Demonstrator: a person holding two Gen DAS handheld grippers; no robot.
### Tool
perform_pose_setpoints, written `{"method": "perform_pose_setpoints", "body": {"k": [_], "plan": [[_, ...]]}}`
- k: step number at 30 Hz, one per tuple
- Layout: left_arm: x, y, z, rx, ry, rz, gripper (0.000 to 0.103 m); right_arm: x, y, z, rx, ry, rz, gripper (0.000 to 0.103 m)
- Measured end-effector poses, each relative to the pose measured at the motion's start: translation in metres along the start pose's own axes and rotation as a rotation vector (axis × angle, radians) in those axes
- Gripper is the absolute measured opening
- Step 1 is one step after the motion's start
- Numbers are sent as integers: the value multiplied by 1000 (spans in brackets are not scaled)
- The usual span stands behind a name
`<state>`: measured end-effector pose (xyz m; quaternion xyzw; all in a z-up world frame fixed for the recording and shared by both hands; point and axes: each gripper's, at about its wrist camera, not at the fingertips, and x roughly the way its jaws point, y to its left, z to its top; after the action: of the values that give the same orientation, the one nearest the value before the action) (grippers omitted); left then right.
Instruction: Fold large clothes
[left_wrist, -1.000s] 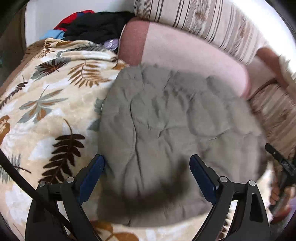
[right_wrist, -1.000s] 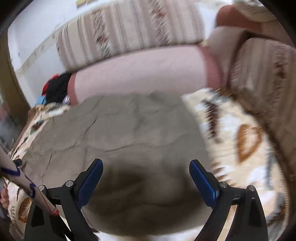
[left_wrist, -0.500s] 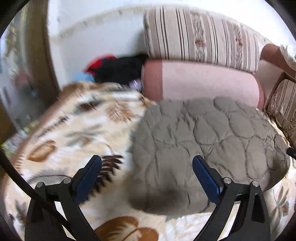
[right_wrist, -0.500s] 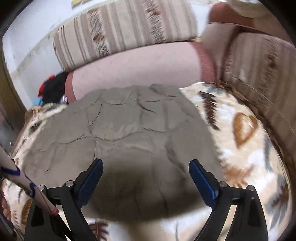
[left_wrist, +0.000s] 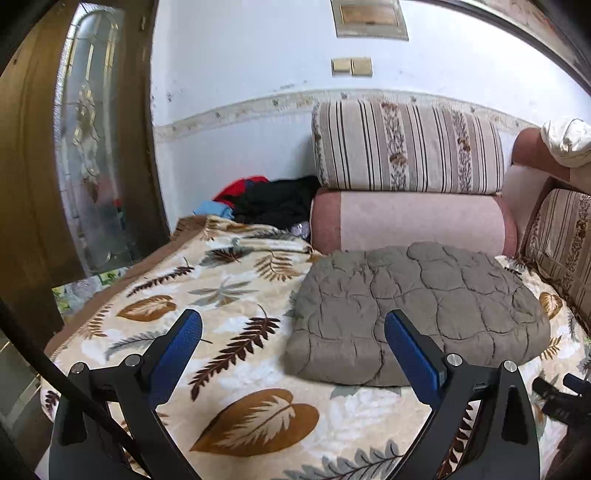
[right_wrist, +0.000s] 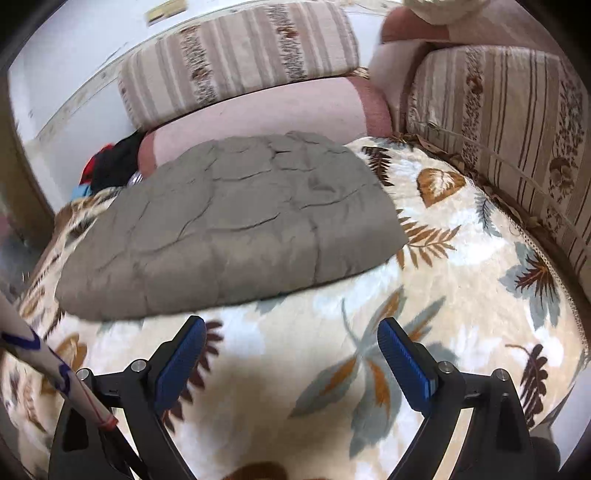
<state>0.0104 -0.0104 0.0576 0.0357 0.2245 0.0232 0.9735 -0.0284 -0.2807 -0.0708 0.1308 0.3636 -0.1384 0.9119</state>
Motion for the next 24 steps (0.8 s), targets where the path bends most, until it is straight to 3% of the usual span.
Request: {"method": "perform_pose_setpoints", "body": {"k": [2,9,11,16,24], "plan": [[-12,2,-1,-3,-9,12,100,-7,6,-4,-16,-20,-7,96],[-26,10,-17,-97,75,-98,100,-16,26,-22,-59,-10,2,96],[-29,8,-22,-95,100,-93,100,-14,29,-26,-70,5,3,96],[-44,-1,-31,-60,68,-50,100,-13,35,-37,-111,1,-12,96],[-35,-23,-37,-29,159,-138,100,-10,30,-40,-97,-2,-16,96]]}}
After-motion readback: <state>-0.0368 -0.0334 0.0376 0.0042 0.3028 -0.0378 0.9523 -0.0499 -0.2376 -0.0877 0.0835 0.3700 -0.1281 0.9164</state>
